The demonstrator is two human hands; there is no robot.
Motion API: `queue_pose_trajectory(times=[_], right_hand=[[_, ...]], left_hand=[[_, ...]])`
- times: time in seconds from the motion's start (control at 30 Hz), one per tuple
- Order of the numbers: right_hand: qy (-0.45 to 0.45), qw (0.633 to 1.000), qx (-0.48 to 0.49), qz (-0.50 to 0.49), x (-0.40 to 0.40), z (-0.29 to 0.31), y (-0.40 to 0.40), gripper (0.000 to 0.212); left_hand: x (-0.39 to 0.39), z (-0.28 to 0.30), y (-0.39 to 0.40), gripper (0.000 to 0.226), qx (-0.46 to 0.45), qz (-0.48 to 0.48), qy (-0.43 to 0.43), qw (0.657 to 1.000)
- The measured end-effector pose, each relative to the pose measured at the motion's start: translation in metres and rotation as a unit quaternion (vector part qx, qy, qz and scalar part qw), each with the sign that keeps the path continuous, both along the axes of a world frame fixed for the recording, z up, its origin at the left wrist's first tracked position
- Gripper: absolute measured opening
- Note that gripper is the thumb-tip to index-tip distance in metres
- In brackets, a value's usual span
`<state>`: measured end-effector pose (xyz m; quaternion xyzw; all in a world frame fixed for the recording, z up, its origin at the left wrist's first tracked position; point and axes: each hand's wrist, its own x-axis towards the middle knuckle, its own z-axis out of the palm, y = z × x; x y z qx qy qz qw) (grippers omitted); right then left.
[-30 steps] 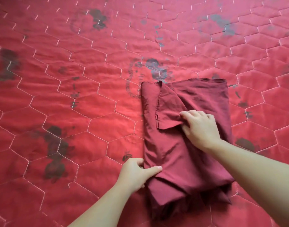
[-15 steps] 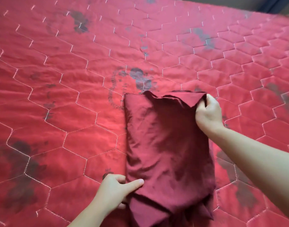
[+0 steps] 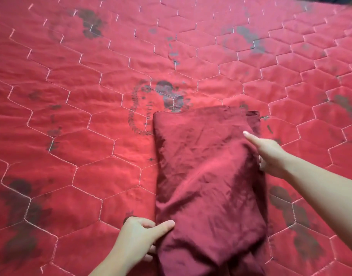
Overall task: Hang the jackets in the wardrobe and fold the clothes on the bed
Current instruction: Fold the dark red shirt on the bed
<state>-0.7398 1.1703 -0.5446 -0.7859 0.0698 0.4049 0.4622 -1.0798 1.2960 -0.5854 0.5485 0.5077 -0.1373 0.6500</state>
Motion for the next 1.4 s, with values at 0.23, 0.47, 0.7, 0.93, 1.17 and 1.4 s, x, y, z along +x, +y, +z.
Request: queue_pose_trajectory(times=[0.23, 0.47, 0.7, 0.93, 1.17, 1.4], right_hand=[[0.193, 0.950, -0.034, 0.242, -0.049, -0.005, -0.062, 0.052], [0.042, 0.995, 0.015, 0.086, -0.116, 0.006, -0.101, 0.040], [-0.082, 0.995, 0.060, 0.016, -0.134, 0.031, -0.132, 0.012], [-0.155, 0.966, -0.191, 0.078, -0.173, 0.007, -0.163, 0.029], [-0.056, 0.983, -0.167, 0.049, -0.207, 0.011, -0.151, 0.052], [-0.049, 0.981, -0.170, 0.076, -0.223, 0.011, -0.151, 0.057]], left_hand=[[0.002, 0.005, -0.002, 0.053, -0.006, 0.000, -0.004, 1.000], [-0.006, 0.017, -0.020, 0.057, 0.080, 0.026, -0.026, 0.996], [-0.010, 0.035, -0.056, 0.063, 0.212, -0.047, -0.001, 0.976], [-0.016, 0.038, -0.081, 0.046, 0.172, -0.083, 0.036, 0.981], [-0.024, 0.039, -0.077, 0.038, -0.044, 0.018, 0.014, 0.999], [-0.037, 0.037, -0.072, 0.033, 0.164, -0.060, 0.058, 0.983]])
